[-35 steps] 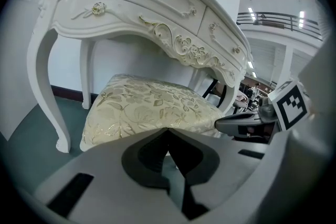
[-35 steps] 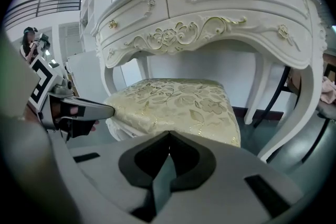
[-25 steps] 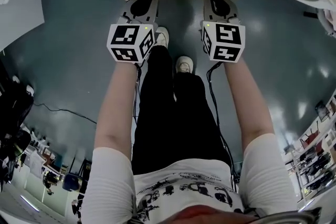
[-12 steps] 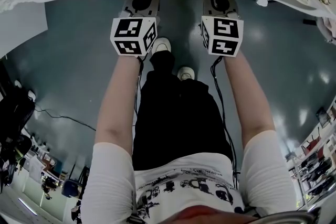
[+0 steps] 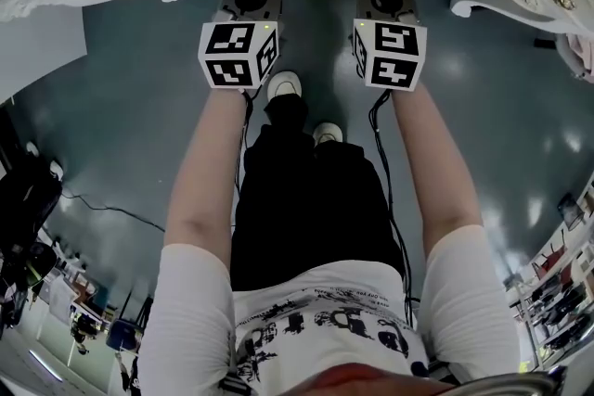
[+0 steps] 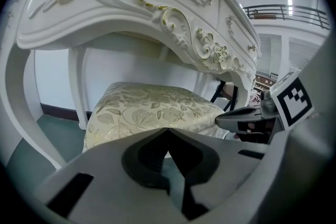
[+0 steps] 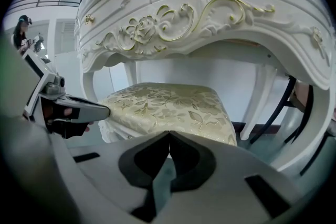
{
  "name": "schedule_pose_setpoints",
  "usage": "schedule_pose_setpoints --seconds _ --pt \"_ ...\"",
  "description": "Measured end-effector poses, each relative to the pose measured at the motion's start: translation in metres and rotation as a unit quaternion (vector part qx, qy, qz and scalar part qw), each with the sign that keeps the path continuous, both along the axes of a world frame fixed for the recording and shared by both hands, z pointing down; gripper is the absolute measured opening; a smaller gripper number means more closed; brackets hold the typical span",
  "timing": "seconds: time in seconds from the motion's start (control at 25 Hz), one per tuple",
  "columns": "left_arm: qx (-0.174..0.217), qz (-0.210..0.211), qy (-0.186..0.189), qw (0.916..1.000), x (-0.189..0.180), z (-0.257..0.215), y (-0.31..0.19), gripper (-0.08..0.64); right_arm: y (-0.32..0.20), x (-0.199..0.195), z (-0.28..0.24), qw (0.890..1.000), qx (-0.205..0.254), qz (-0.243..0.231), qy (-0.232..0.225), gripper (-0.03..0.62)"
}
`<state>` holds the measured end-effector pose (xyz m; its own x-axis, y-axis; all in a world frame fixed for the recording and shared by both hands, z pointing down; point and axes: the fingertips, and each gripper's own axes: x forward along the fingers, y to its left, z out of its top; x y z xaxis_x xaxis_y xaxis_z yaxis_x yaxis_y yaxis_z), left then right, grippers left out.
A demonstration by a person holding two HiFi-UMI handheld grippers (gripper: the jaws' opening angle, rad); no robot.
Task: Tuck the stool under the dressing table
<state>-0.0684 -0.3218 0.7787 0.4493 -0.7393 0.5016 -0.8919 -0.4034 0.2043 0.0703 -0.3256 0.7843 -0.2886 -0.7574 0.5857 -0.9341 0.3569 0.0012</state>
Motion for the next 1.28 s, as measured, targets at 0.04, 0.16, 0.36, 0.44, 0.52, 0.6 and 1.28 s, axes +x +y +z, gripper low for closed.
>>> schedule_pose_setpoints --seconds 0.04,0.16,0.36,0.44,0.52,0.6,1.28 --pt "-0.006 -0.003 -0.001 1.0000 0.000 -0.001 0.001 0.020 0.001 0.000 0.000 1.000 -0.006 0.002 0.001 0.017" --pt "-0.017 -0.005 0.000 0.9998 0.002 -0.011 0.008 0.020 0.009 0.003 -0.002 0.999 -0.037 0.008 -0.003 0.018" --pt "-0.028 -0.006 0.005 0.9996 0.004 -0.042 0.033 0.020 0.038 0.010 -0.031 0.996 -0.071 0.030 -0.044 0.017" --pt "-0.029 -0.008 0.009 0.9995 0.005 -0.059 0.045 0.020 0.050 0.013 -0.049 0.996 -0.074 0.032 -0.044 0.017" --pt "-0.026 -0.008 0.015 0.9995 0.008 -0.081 0.059 0.020 0.061 0.013 -0.073 0.997 -0.064 0.027 -0.036 0.017" --pt "-0.021 -0.005 0.020 0.9996 0.008 -0.110 0.072 0.020 0.071 0.011 -0.103 0.998 -0.048 0.018 -0.033 0.017" --pt "0.136 -0.015 0.019 0.9904 -0.013 -0.458 0.106 0.020 0.113 0.004 -0.460 0.989 0.137 -0.038 -0.042 0.017"
